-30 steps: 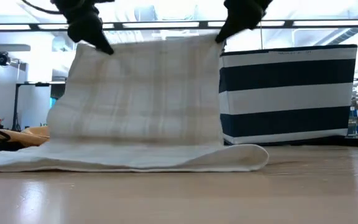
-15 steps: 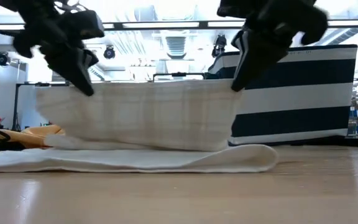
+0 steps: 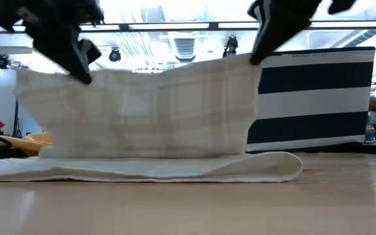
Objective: Fold kitchen towel into neat rectangle
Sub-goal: Fold the white patterned towel
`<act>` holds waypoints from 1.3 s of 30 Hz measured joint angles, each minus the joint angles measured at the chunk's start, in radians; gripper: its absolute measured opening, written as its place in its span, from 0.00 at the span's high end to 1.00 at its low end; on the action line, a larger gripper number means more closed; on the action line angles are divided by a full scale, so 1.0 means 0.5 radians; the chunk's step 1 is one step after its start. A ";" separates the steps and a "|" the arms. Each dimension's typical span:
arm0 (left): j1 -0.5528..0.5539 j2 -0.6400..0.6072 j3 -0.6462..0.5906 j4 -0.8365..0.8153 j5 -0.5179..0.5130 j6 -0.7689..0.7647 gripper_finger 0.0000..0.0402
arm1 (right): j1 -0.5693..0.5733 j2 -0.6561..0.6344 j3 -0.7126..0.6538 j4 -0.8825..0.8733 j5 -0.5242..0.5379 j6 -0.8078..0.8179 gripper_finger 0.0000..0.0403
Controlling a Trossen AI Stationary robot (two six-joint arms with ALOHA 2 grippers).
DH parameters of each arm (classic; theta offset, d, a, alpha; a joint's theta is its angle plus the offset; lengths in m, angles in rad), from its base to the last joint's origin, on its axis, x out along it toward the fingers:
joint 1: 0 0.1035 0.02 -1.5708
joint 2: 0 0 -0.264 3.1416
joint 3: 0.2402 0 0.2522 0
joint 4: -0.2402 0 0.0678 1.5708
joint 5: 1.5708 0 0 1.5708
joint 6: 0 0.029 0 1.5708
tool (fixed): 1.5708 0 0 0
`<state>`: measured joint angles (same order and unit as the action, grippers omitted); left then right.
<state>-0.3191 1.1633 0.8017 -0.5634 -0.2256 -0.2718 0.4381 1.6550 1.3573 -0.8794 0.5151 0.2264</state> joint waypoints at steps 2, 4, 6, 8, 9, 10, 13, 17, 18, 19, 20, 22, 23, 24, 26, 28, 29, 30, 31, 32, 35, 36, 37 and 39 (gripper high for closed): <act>-0.001 -0.005 0.019 -0.033 -0.001 0.000 0.99 | 0.009 0.000 0.034 0.007 0.000 0.004 0.98; -0.002 -0.008 0.029 -0.043 -0.002 0.000 0.99 | 0.030 0.000 0.039 0.005 -0.004 0.036 0.98; -0.002 -0.007 0.023 -0.031 -0.002 -0.001 0.99 | 0.047 0.008 0.028 0.008 -0.041 0.066 0.98; -0.002 -0.007 -0.004 -0.029 -0.001 -0.008 0.99 | 0.062 0.017 -0.010 0.014 -0.095 0.122 0.98; -0.002 -0.007 -0.019 -0.024 -0.001 -0.016 0.99 | 0.068 0.018 -0.038 0.029 -0.130 0.144 0.98; -0.002 -0.007 -0.036 -0.025 -0.001 -0.027 0.98 | 0.072 0.018 -0.071 0.086 -0.172 0.157 0.98; -0.002 -0.007 -0.070 -0.025 -0.001 -0.057 0.98 | 0.079 0.018 -0.178 0.331 -0.316 0.193 0.98; -0.002 -0.002 -0.085 -0.004 0.000 -0.074 0.98 | 0.085 0.018 -0.303 0.622 -0.453 0.194 0.98; -0.002 0.002 -0.086 0.011 0.005 -0.074 0.98 | 0.085 0.018 -0.332 0.651 -0.464 0.197 0.98; -0.003 0.005 -0.086 0.026 0.033 -0.075 0.98 | 0.085 0.018 -0.358 0.668 -0.468 0.206 0.98; -0.003 0.009 -0.086 0.042 0.085 -0.075 0.98 | 0.084 0.018 -0.382 0.686 -0.470 0.225 0.98; -0.004 0.034 -0.086 0.084 0.202 -0.079 0.98 | 0.084 0.018 -0.420 0.738 -0.473 0.256 0.98; -0.007 0.051 -0.086 0.100 0.253 -0.090 0.98 | 0.084 0.018 -0.440 0.777 -0.487 0.274 0.98; -0.012 0.067 -0.086 0.098 0.284 -0.101 0.98 | 0.084 0.018 -0.465 0.832 -0.520 0.283 0.98; -0.019 0.108 -0.086 0.094 0.308 -0.105 0.98 | 0.085 0.018 -0.523 0.992 -0.571 0.283 0.98; -0.018 0.150 -0.086 0.083 0.316 -0.105 0.98 | 0.085 0.018 -0.580 1.159 -0.602 0.285 0.98; -0.019 0.170 -0.086 0.085 0.316 -0.105 0.98 | 0.085 0.018 -0.605 1.220 -0.622 0.282 0.98; -0.019 0.190 -0.086 0.089 0.317 -0.105 0.98 | 0.085 0.018 -0.631 1.264 -0.635 0.285 0.98; -0.019 0.208 -0.086 0.088 0.317 -0.105 0.98 | 0.085 0.018 -0.656 1.285 -0.648 0.297 0.98; -0.019 0.223 -0.086 0.087 0.318 -0.105 0.98 | 0.085 0.018 -0.680 1.299 -0.660 0.314 0.98; -0.018 0.255 -0.086 0.089 0.318 -0.103 0.98 | 0.088 0.018 -0.730 1.352 -0.671 0.357 0.98; -0.018 0.264 -0.086 0.090 0.318 -0.100 0.98 | 0.089 0.018 -0.739 1.377 -0.673 0.359 0.98; -0.018 0.270 -0.086 0.094 0.318 -0.098 0.98 | 0.090 0.018 -0.749 1.414 -0.678 0.359 0.98; -0.018 0.278 -0.086 0.095 0.317 -0.098 0.98 | 0.094 0.018 -0.777 1.513 -0.683 0.348 0.98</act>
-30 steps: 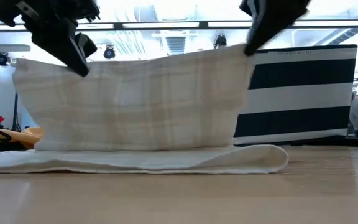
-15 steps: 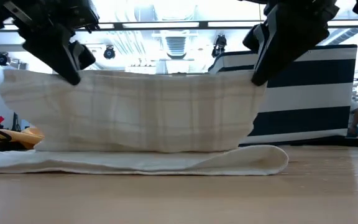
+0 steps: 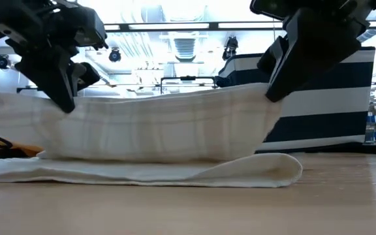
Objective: Fold kitchen towel into neat rectangle
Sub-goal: Fold the white patterned towel
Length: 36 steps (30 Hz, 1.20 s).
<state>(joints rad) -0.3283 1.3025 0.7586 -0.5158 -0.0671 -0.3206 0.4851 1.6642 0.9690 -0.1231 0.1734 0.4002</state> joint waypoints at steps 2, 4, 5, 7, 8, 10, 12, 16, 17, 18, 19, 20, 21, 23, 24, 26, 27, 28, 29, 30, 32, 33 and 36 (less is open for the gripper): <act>0.001 0.003 0.000 0.000 -0.003 0.000 0.98 | 0.002 0.000 -0.029 0.113 -0.001 -0.016 0.98; 0.002 0.003 0.000 0.004 -0.004 0.000 0.98 | 0.003 0.001 -0.061 0.213 -0.002 -0.035 0.98; 0.002 0.003 0.000 0.004 -0.004 0.000 0.98 | 0.003 0.019 -0.069 0.251 -0.002 -0.036 0.98; 0.002 0.003 0.000 0.007 -0.004 -0.002 0.98 | 0.005 0.069 -0.070 0.302 -0.018 -0.051 0.98; 0.002 0.003 0.000 0.008 -0.005 -0.003 0.98 | 0.007 0.104 -0.067 0.315 -0.046 -0.064 0.98; 0.002 0.002 0.000 0.014 -0.005 -0.004 0.98 | 0.010 0.203 -0.009 0.328 -0.089 -0.103 0.98; 0.002 0.002 0.000 0.016 -0.005 -0.005 0.98 | 0.014 0.296 0.057 0.313 -0.101 -0.125 0.98; 0.002 0.002 0.000 0.016 -0.004 -0.006 0.98 | 0.017 0.445 0.203 0.306 -0.108 -0.215 0.98; 0.002 0.001 0.000 0.015 -0.004 -0.006 0.98 | 0.017 0.471 0.232 0.274 -0.108 -0.233 0.98; 0.002 0.001 0.000 0.015 -0.004 -0.006 0.98 | 0.016 0.502 0.264 0.238 -0.108 -0.247 0.98; 0.000 0.001 0.000 0.014 -0.004 -0.006 0.98 | 0.016 0.531 0.297 0.223 -0.108 -0.253 0.98; -0.001 0.001 0.000 0.010 -0.003 -0.006 0.98 | 0.016 0.554 0.324 0.195 -0.112 -0.262 0.98; -0.001 0.000 0.000 0.008 -0.003 -0.006 0.98 | 0.016 0.573 0.344 0.144 -0.133 -0.265 0.98; -0.001 0.000 0.000 0.003 -0.003 -0.006 0.98 | 0.016 0.607 0.378 0.139 -0.200 -0.264 0.98; -0.001 0.000 0.000 0.001 -0.003 -0.006 0.98 | 0.016 0.617 0.383 0.149 -0.245 -0.263 0.98; -0.001 0.000 0.000 -0.003 -0.002 -0.006 0.98 | 0.016 0.627 0.392 0.142 -0.341 -0.249 0.98; -0.001 0.000 0.000 -0.004 0.001 -0.003 0.98 | 0.016 0.627 0.392 0.144 -0.381 -0.245 0.98; -0.001 0.000 0.000 -0.005 0.008 -0.003 0.98 | 0.017 0.626 0.394 0.144 -0.407 -0.235 0.98; -0.001 0.000 0.000 -0.003 0.010 -0.001 0.98 | 0.016 0.622 0.399 0.145 -0.426 -0.218 0.98; -0.001 -0.001 0.000 -0.004 0.010 0.002 0.98 | 0.016 0.618 0.403 0.146 -0.439 -0.211 0.98; -0.001 -0.001 0.000 -0.006 0.010 0.002 0.98 | 0.016 0.613 0.417 0.143 -0.449 -0.210 0.98; -0.001 -0.001 0.000 -0.007 0.010 0.002 0.98 | 0.018 0.613 0.425 0.148 -0.455 -0.210 0.98; -0.001 -0.001 0.000 -0.008 0.014 0.000 0.98 | 0.025 0.613 0.446 0.144 -0.472 -0.212 0.98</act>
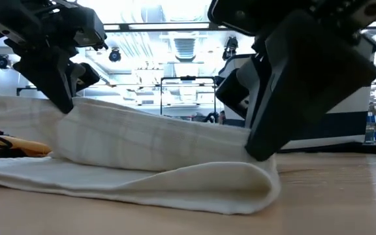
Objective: Fold kitchen towel into neat rectangle
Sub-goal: Fold the white patterned towel
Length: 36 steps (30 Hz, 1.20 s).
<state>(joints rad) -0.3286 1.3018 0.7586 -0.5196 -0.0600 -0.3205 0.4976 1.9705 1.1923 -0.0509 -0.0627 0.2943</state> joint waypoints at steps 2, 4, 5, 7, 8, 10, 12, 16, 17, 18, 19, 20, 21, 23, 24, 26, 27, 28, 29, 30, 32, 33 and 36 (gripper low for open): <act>0.000 0.000 0.000 0.008 0.007 -0.004 0.98 | 0.003 -0.001 0.007 0.000 -0.023 0.001 0.98; 0.000 0.000 0.000 0.011 0.052 -0.005 0.98 | 0.011 -0.001 0.021 0.006 -0.053 -0.004 0.98; -0.002 0.000 0.000 0.021 0.071 -0.004 0.98 | 0.017 -0.001 0.025 0.019 -0.073 -0.012 0.97; -0.010 0.000 0.000 0.031 0.122 0.008 0.98 | 0.028 -0.002 0.025 0.057 -0.099 -0.017 0.95; -0.018 0.000 0.000 0.030 0.148 0.018 0.98 | 0.031 0.001 0.025 0.072 -0.107 -0.015 0.93; -0.038 0.000 0.000 0.029 0.178 0.031 0.98 | 0.032 0.011 0.025 0.102 -0.114 -0.013 0.88; -0.062 0.000 0.000 0.027 0.191 0.062 0.97 | 0.032 0.026 0.024 0.158 -0.118 -0.004 0.81; -0.088 0.000 0.000 -0.004 0.194 0.100 0.89 | 0.032 0.058 0.024 0.285 -0.123 -0.012 0.68; -0.088 0.000 0.000 -0.021 0.194 0.099 0.87 | 0.031 0.058 0.024 0.288 -0.123 -0.029 0.65; -0.093 0.000 0.000 -0.045 0.194 0.097 0.85 | 0.030 0.054 0.026 0.269 -0.123 -0.044 0.62; -0.103 -0.004 0.000 -0.081 0.192 0.084 0.82 | 0.030 0.032 0.027 0.219 -0.122 -0.058 0.60; -0.116 -0.010 0.000 -0.113 0.192 0.062 0.80 | 0.026 0.004 0.026 0.151 -0.122 -0.071 0.58; -0.135 -0.016 0.000 -0.134 0.199 0.030 0.77 | 0.019 -0.031 0.026 0.100 -0.122 -0.076 0.56; -0.184 -0.018 0.027 -0.201 0.218 -0.019 0.73 | 0.012 -0.153 0.026 -0.076 -0.039 -0.067 0.54; -0.214 -0.019 0.048 -0.240 0.222 -0.037 0.71 | 0.007 -0.211 0.026 -0.174 0.035 -0.066 0.54; -0.277 -0.022 0.088 -0.218 0.161 -0.076 0.68 | 0.003 -0.329 0.022 -0.350 0.241 -0.066 0.54; -0.308 -0.022 0.101 -0.166 0.077 -0.087 0.67 | -0.003 -0.378 0.007 -0.463 0.361 -0.047 0.54; -0.338 -0.022 0.104 -0.082 -0.010 -0.095 0.66 | -0.011 -0.424 -0.009 -0.547 0.480 -0.029 0.54; -0.365 -0.022 0.102 0.033 -0.102 -0.099 0.66 | -0.014 -0.470 -0.030 -0.598 0.600 0.006 0.55; -0.384 -0.019 0.092 0.179 -0.192 -0.099 0.66 | -0.022 -0.507 -0.054 -0.651 0.714 0.043 0.56; -0.397 0.036 0.073 0.483 -0.326 -0.095 0.66 | -0.047 -0.576 -0.119 -0.745 0.884 0.140 0.57; -0.403 0.082 0.062 0.615 -0.359 -0.079 0.67 | -0.062 -0.598 -0.162 -0.765 0.911 0.196 0.57; -0.407 0.292 0.052 0.966 -0.417 -0.022 0.69 | -0.105 -0.599 -0.294 -0.758 0.911 0.356 0.58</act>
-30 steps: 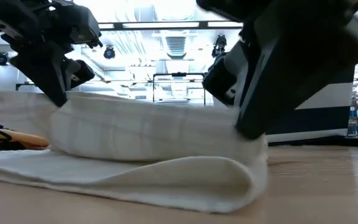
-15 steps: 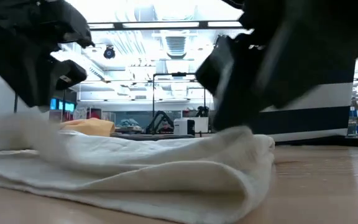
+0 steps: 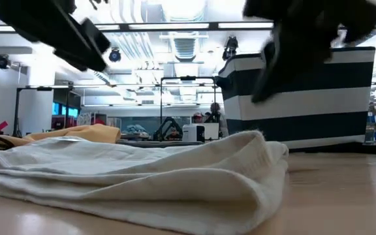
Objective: Fold kitchen towel into neat rectangle
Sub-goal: Fold the white patterned towel
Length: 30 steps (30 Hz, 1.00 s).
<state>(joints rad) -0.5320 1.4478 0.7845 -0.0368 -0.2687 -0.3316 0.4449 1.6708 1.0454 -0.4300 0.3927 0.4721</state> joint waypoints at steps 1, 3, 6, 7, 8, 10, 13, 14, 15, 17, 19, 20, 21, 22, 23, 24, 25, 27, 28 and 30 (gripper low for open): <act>0.000 0.079 0.004 0.113 -0.010 0.036 0.70 | -0.009 0.001 -0.039 -0.011 -0.006 0.051 0.59; 0.001 0.244 0.021 0.305 -0.019 0.101 0.72 | -0.029 0.028 -0.093 0.039 -0.010 0.129 0.59; 0.001 0.471 0.097 0.391 0.009 0.174 0.74 | -0.049 0.096 -0.155 0.091 -0.017 0.181 0.60; 0.001 0.533 0.137 0.380 0.035 0.191 0.75 | -0.054 0.114 -0.159 0.112 -0.016 0.180 0.60; -0.006 0.587 0.172 0.354 0.055 0.201 0.76 | -0.058 0.130 -0.161 0.132 -0.015 0.181 0.59; -0.020 0.687 0.230 0.296 0.131 0.201 0.76 | -0.076 0.148 -0.175 0.130 0.000 0.172 0.59; -0.055 0.826 0.304 0.288 0.221 0.156 0.77 | -0.120 0.167 -0.203 0.117 0.038 0.122 0.59; -0.068 0.868 0.329 0.291 0.228 0.140 0.78 | -0.142 0.168 -0.207 0.119 0.073 0.102 0.60; -0.075 0.912 0.354 0.297 0.222 0.121 0.78 | -0.162 0.167 -0.211 0.118 0.108 0.068 0.60; -0.078 0.986 0.423 0.304 0.117 0.088 0.78 | -0.207 0.161 -0.214 0.079 0.194 -0.008 0.60; -0.069 1.047 0.498 0.318 -0.029 0.072 0.79 | -0.253 0.149 -0.212 0.038 0.282 -0.114 0.60; -0.058 1.073 0.538 0.317 -0.102 0.088 0.79 | -0.277 0.143 -0.204 0.007 0.328 -0.172 0.60; -0.043 1.093 0.587 0.320 -0.158 0.114 0.79 | -0.299 0.131 -0.194 -0.021 0.366 -0.240 0.59; -0.024 1.101 0.639 0.330 -0.181 0.142 0.80 | -0.317 0.113 -0.178 -0.057 0.395 -0.297 0.59; -0.007 1.102 0.690 0.326 -0.188 0.181 0.80 | -0.332 0.096 -0.154 -0.107 0.417 -0.339 0.59; 0.009 1.096 0.743 0.275 -0.186 0.212 0.80 | -0.342 0.073 -0.131 -0.153 0.427 -0.371 0.59; 0.025 1.082 0.793 0.171 -0.183 0.242 0.80 | -0.344 0.042 -0.110 -0.198 0.425 -0.394 0.58; 0.054 1.030 0.871 -0.158 -0.182 0.303 0.81 | -0.333 -0.033 -0.084 -0.283 0.417 -0.395 0.59; 0.068 0.990 0.900 -0.327 -0.184 0.313 0.81 | -0.316 -0.072 -0.078 -0.280 0.400 -0.371 0.59; 0.100 0.883 0.907 -0.575 -0.225 0.314 0.81 | -0.265 -0.157 -0.088 -0.259 0.330 -0.300 0.60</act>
<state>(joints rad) -0.4819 1.8893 1.2377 -0.3244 -0.3814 -0.1745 0.3125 1.5925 1.0016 -0.5594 0.5575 0.3223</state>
